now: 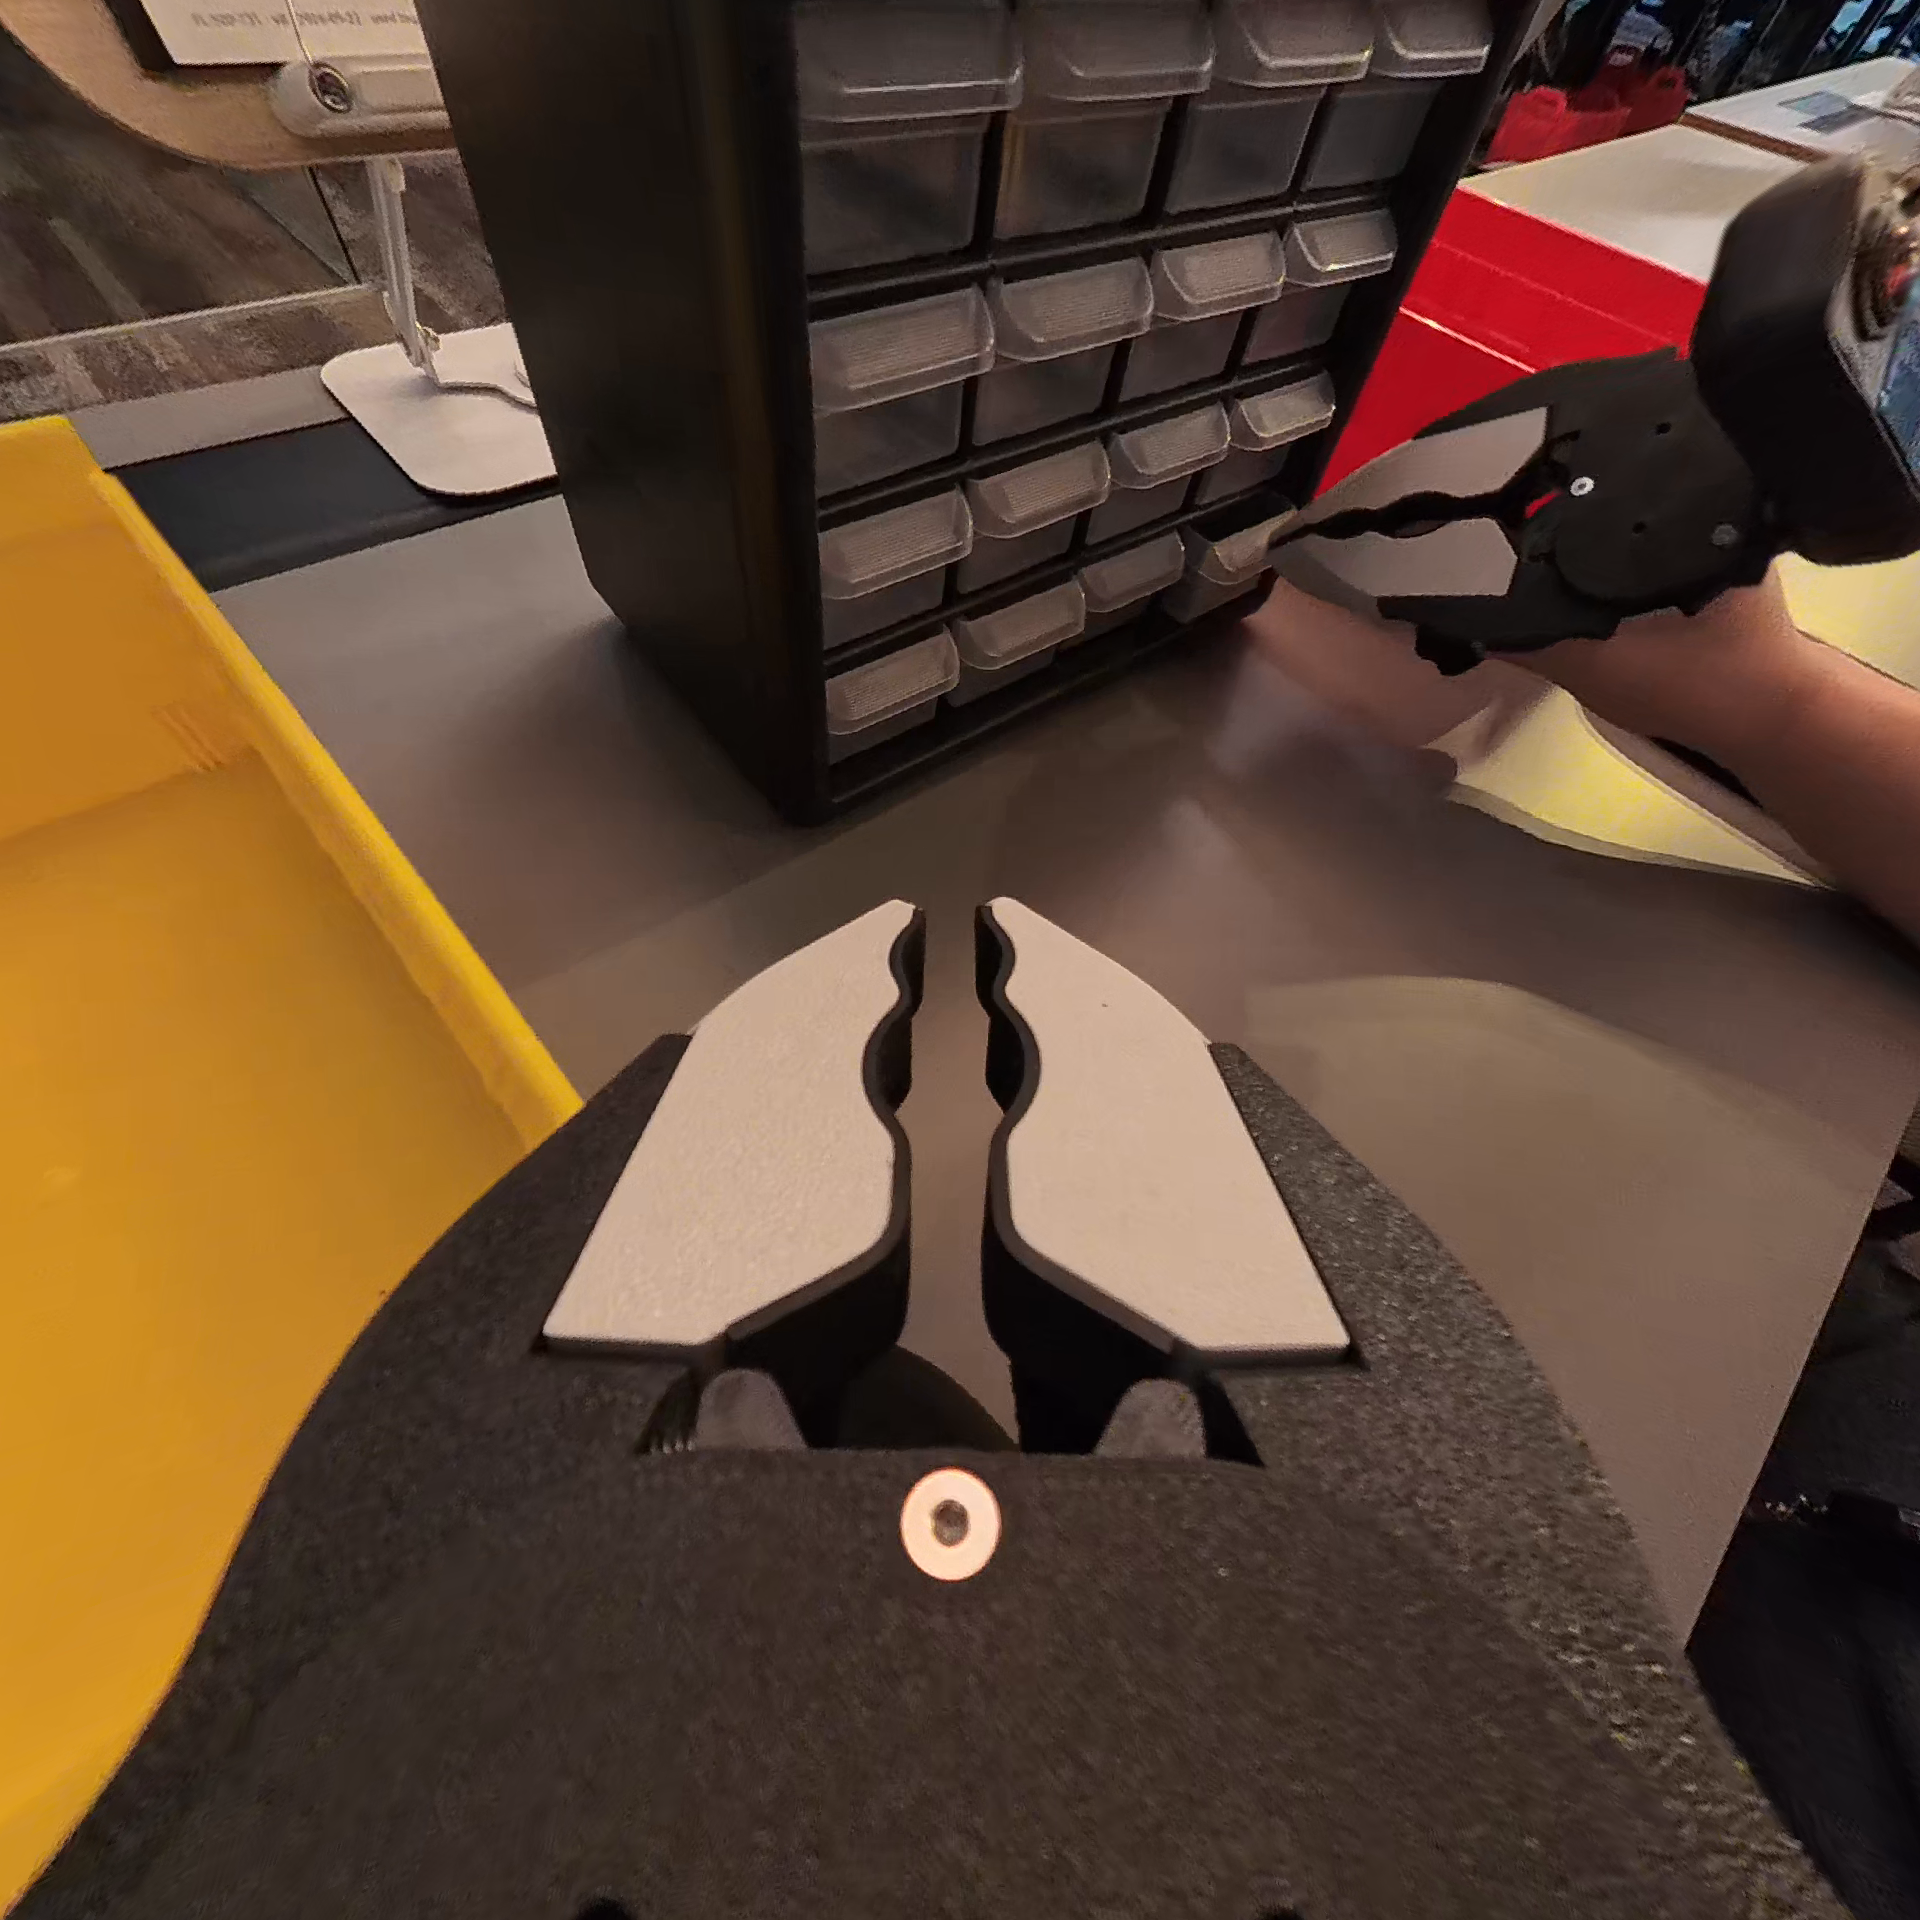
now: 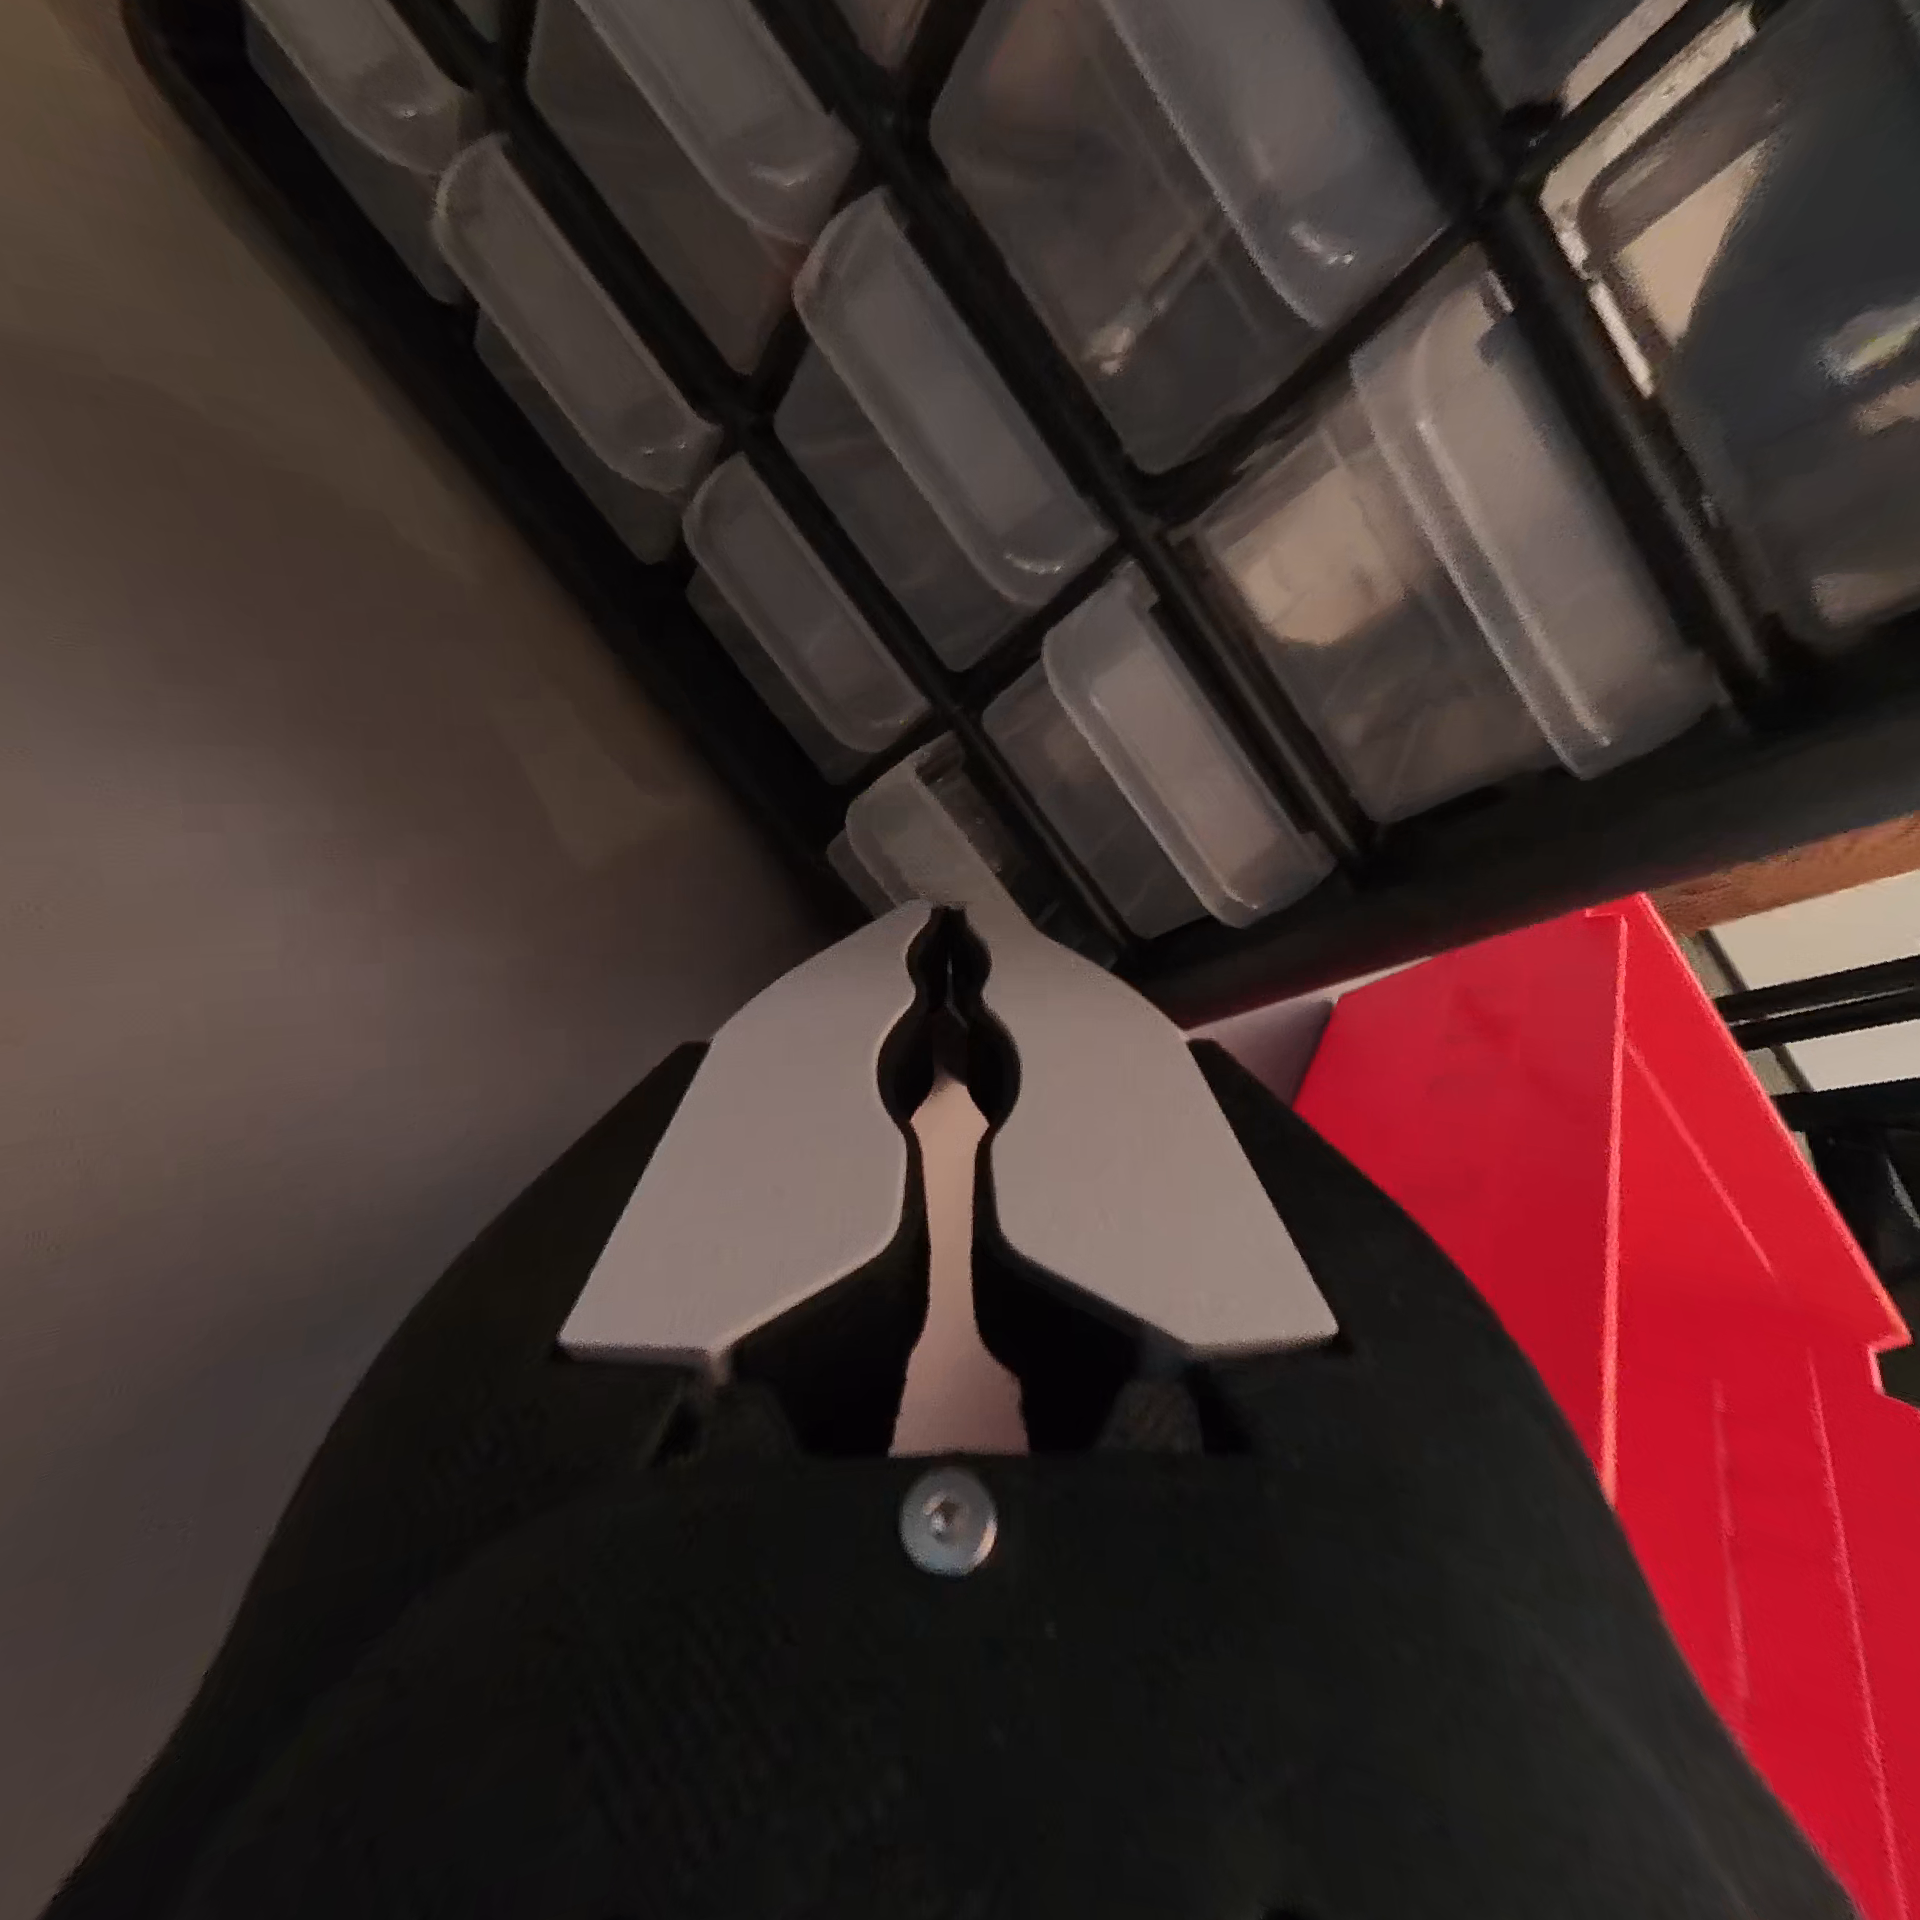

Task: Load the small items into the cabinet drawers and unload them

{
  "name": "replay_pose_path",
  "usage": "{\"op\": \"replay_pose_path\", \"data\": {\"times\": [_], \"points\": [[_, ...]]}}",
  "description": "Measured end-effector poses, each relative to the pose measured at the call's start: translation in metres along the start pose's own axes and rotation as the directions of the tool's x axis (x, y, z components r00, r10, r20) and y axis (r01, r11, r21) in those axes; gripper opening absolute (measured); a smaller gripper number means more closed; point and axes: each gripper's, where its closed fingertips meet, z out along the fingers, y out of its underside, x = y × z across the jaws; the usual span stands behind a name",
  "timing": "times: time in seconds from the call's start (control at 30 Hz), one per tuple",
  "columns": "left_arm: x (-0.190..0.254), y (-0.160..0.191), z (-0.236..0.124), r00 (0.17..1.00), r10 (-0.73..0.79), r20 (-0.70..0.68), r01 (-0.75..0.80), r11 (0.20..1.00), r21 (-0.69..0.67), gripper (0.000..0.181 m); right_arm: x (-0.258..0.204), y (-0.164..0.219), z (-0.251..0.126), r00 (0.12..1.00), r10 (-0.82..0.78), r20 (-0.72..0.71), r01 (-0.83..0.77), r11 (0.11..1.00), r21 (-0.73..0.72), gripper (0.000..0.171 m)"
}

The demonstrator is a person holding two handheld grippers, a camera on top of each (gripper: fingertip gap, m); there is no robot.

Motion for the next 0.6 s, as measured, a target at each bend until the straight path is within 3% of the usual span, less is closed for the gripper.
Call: {"op": "replay_pose_path", "data": {"times": [0.43,0.6], "points": [[-0.007,0.006,-0.015,1.0,-0.019,0.013,0.019,1.0,0.007,0.008,0.012,-0.005,0.013,1.0,0.013,-0.024,-0.013,1.0,-0.005,0.002],[-0.011,0.006,-0.026,0.999,-0.025,0.042,0.025,1.0,0.01,0.012,0.002,-0.014,-0.03,0.991,0.121,0.048,-0.125,0.99,0.073,0.002]]}}
